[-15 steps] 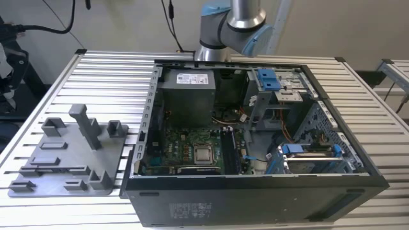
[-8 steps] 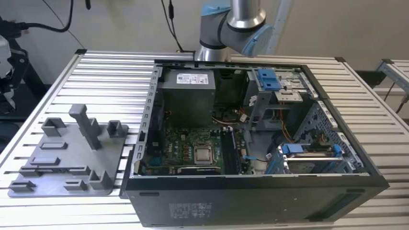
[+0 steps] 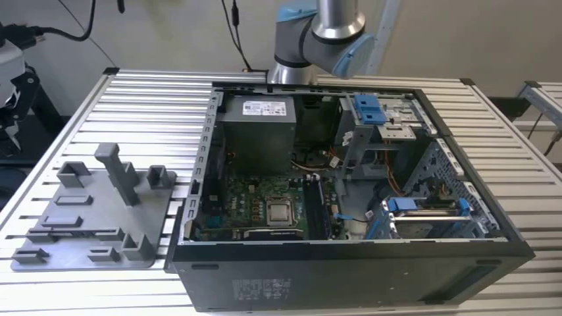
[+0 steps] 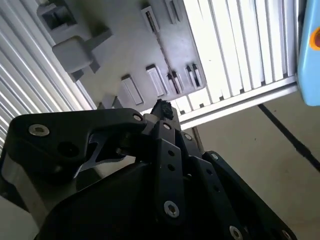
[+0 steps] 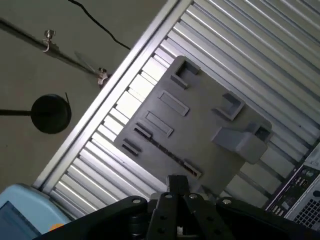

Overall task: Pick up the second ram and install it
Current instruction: 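Pick up the second ram and move it above second insertion slot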

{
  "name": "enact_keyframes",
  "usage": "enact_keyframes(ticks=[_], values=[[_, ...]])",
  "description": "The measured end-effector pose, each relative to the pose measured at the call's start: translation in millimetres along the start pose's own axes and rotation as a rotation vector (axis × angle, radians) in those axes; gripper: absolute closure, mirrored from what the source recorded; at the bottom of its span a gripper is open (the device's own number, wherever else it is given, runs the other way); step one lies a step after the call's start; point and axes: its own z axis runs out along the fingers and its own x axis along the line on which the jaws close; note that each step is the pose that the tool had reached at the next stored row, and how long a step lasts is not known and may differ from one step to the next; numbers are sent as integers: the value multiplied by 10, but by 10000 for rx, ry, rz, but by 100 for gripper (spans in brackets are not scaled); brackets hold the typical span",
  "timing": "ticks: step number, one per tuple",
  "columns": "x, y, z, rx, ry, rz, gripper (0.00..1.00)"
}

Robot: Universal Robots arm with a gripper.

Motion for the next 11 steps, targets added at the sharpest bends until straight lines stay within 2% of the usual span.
enact_keyframes(ticks=[6, 11], values=[[1, 0, 7, 24, 42, -937, 89], [1, 0, 13, 42, 71, -1549, 89]])
